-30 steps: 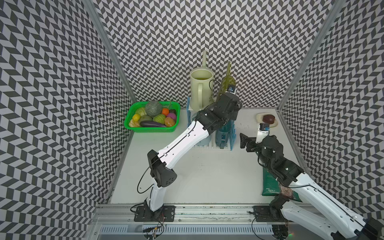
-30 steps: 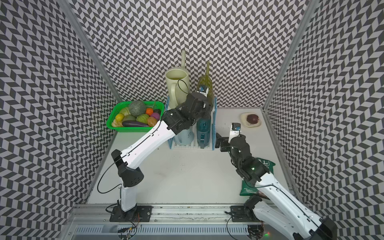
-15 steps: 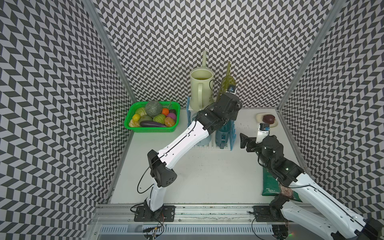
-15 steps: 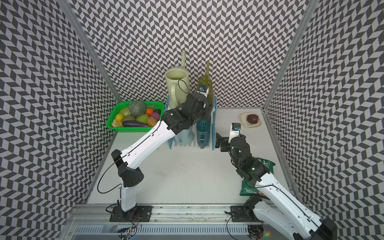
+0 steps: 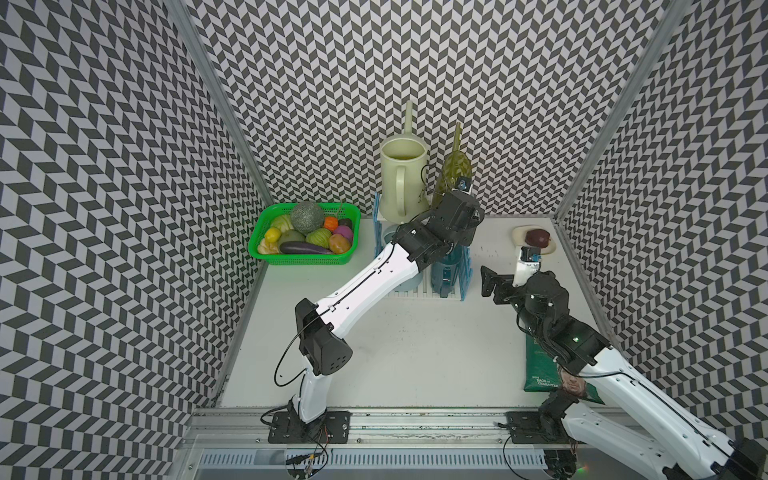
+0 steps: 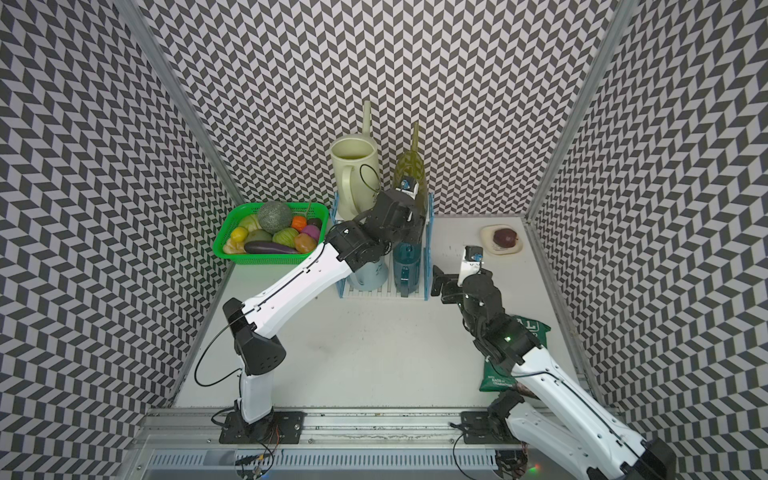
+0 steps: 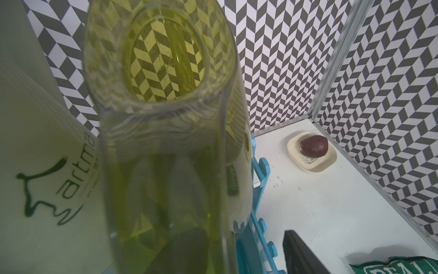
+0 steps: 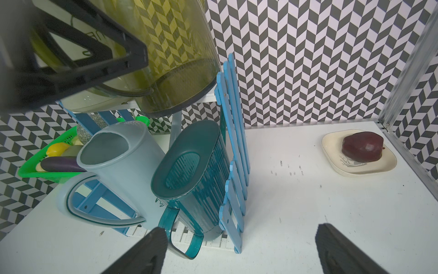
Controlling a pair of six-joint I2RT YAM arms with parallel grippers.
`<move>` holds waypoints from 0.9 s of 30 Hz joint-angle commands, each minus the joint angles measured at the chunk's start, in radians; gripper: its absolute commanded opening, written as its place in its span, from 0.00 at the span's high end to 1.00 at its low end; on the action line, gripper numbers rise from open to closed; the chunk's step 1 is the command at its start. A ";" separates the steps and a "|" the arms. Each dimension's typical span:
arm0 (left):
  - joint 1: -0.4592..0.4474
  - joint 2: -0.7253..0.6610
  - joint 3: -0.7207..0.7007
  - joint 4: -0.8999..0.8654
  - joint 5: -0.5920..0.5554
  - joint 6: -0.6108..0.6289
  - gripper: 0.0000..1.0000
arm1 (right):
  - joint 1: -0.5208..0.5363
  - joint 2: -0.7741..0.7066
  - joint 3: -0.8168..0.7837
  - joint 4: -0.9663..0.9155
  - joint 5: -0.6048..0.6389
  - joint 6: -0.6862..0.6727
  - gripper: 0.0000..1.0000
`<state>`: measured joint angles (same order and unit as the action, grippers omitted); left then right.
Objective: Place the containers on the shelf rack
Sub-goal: 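Place the container on the shelf, then reset both arms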
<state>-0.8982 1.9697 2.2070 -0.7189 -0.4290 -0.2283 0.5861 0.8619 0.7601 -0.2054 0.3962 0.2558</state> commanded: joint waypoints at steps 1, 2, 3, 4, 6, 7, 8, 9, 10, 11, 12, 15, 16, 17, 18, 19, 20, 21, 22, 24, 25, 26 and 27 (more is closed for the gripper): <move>-0.003 -0.076 -0.016 0.015 -0.008 0.012 0.36 | -0.002 -0.022 0.009 0.022 0.006 0.009 0.00; -0.002 -0.083 -0.022 0.015 -0.010 0.013 0.36 | -0.002 -0.023 0.009 0.021 0.007 0.009 0.00; -0.003 -0.092 -0.028 0.016 -0.010 0.013 0.36 | -0.002 -0.024 0.011 0.020 0.009 0.009 0.00; -0.004 -0.100 -0.033 0.016 -0.008 0.015 0.35 | -0.002 -0.026 0.011 0.018 0.010 0.009 0.00; -0.005 -0.118 -0.047 0.016 0.000 0.017 0.35 | -0.002 -0.027 0.014 0.015 0.012 0.009 0.00; -0.007 -0.128 -0.058 0.016 0.002 0.019 0.34 | -0.002 -0.027 0.015 0.013 0.013 0.007 0.00; -0.008 -0.138 -0.068 0.016 0.003 0.020 0.33 | -0.002 -0.027 0.017 0.011 0.016 0.008 0.00; -0.009 -0.149 -0.080 0.018 0.004 0.022 0.33 | -0.002 -0.028 0.019 0.008 0.019 0.008 0.00; -0.011 -0.160 -0.095 0.019 0.006 0.024 0.33 | -0.002 -0.030 0.019 0.006 0.021 0.007 0.00; -0.012 -0.175 -0.114 0.019 0.015 0.026 0.32 | -0.002 -0.033 0.020 0.005 0.024 0.006 0.00; -0.011 -0.192 -0.130 0.020 0.022 0.029 0.31 | -0.002 -0.037 0.020 0.005 0.026 0.006 0.00; -0.018 -0.243 -0.190 0.029 0.048 0.049 0.30 | -0.002 -0.048 0.020 0.003 0.029 0.006 0.00; -0.022 -0.259 -0.212 0.033 0.050 0.059 0.29 | -0.002 -0.050 0.022 0.002 0.029 0.006 0.00; -0.025 -0.276 -0.227 0.035 0.058 0.070 0.29 | -0.002 -0.051 0.025 -0.001 0.030 0.006 0.00; -0.028 -0.295 -0.245 0.037 0.071 0.083 0.28 | -0.002 -0.052 0.028 -0.003 0.029 0.005 0.00; -0.028 -0.315 -0.269 0.039 0.082 0.089 0.28 | -0.002 -0.053 0.031 -0.004 0.030 0.003 0.00; -0.028 -0.341 -0.292 0.044 0.094 0.102 0.28 | -0.002 -0.055 0.033 -0.005 0.035 0.001 0.00; -0.028 -0.366 -0.315 0.049 0.106 0.117 0.26 | -0.002 -0.059 0.031 -0.001 0.039 0.000 0.00; -0.028 -0.400 -0.338 0.055 0.114 0.137 0.26 | -0.002 -0.061 0.027 0.003 0.043 -0.003 0.00; -0.027 -0.464 -0.402 0.071 0.108 0.179 0.24 | -0.002 -0.063 0.012 0.030 0.051 -0.012 0.00; -0.025 -0.499 -0.436 0.085 0.091 0.203 0.22 | -0.002 -0.064 0.001 0.048 0.056 -0.015 0.00; -0.023 -0.535 -0.472 0.097 0.065 0.230 0.21 | -0.003 -0.063 -0.009 0.068 0.064 -0.020 0.00; -0.018 -0.575 -0.517 0.111 0.034 0.253 0.20 | -0.004 -0.059 -0.023 0.088 0.074 -0.027 0.00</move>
<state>-0.9222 1.4887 1.7470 -0.6670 -0.3492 -0.0658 0.5861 0.8146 0.7589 -0.2001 0.4316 0.2489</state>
